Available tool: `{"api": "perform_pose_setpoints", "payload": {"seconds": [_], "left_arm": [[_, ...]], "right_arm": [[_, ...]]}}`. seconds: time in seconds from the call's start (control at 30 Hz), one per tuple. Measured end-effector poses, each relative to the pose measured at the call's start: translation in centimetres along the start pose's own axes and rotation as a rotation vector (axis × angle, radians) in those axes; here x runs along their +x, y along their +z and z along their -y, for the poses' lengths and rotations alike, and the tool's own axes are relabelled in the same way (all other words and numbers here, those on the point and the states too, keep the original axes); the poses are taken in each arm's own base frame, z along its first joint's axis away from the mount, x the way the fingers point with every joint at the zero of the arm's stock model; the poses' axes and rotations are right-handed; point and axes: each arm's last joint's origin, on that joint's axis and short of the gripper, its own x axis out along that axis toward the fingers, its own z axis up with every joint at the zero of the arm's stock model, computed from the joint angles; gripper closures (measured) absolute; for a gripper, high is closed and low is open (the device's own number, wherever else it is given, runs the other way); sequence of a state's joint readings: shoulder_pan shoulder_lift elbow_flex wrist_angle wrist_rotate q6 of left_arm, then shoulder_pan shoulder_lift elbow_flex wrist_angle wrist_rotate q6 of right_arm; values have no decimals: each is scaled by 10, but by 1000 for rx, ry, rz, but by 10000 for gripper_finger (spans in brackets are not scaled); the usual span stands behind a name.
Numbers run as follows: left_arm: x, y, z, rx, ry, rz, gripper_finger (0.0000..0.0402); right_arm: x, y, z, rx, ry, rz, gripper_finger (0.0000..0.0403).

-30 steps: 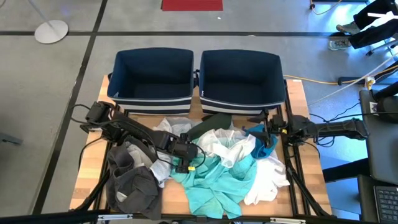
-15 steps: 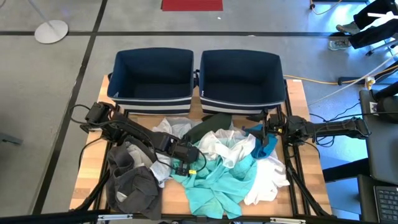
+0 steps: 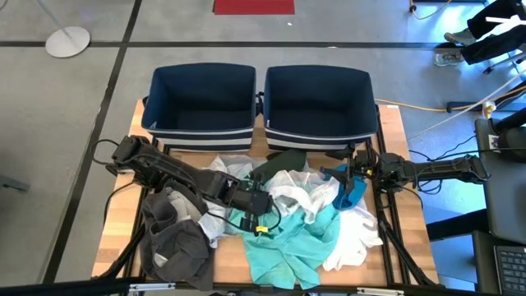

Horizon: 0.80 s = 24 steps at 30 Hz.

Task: Sort clothes
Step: Put the light blue shorts into the left laundry bin

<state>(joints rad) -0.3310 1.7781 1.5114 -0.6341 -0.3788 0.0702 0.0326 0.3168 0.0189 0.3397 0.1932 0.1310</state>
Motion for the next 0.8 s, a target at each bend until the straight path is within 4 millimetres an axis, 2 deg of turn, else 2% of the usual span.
{"api": "perform_pose_setpoints", "payload": {"seconds": [0.23,0.53,0.8], "left_arm": [[-57,15,-31,-25,175,130,397],[-130,4,-94,-159,389,258,397],[-180,-6,-142,-234,554,419,396]], "right_arm": [[0,0,0,0,-2,0,109],[0,0,2,-4,-54,10,109],[0,1,2,-4,-59,11,109]]}}
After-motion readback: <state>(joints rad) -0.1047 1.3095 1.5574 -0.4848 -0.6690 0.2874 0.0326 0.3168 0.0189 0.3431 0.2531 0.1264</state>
